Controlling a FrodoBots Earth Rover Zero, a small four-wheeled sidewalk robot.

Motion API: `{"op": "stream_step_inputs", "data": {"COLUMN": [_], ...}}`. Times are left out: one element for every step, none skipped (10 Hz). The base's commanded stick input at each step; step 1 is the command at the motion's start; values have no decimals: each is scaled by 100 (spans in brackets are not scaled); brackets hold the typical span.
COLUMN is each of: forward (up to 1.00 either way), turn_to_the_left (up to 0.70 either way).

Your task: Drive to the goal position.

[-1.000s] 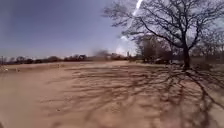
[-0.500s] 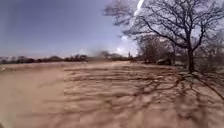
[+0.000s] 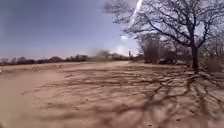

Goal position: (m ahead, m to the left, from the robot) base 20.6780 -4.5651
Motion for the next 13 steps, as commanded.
{"op": "stream_step_inputs", "data": {"forward": [100, 100, 100, 100, 100, 100, 100, 100, 100, 100, 100, 100, 100], "turn_to_the_left": [0, 0, 0, 0, 0, 0, 0, 0, 0, 0, 0, 0, 0]}}
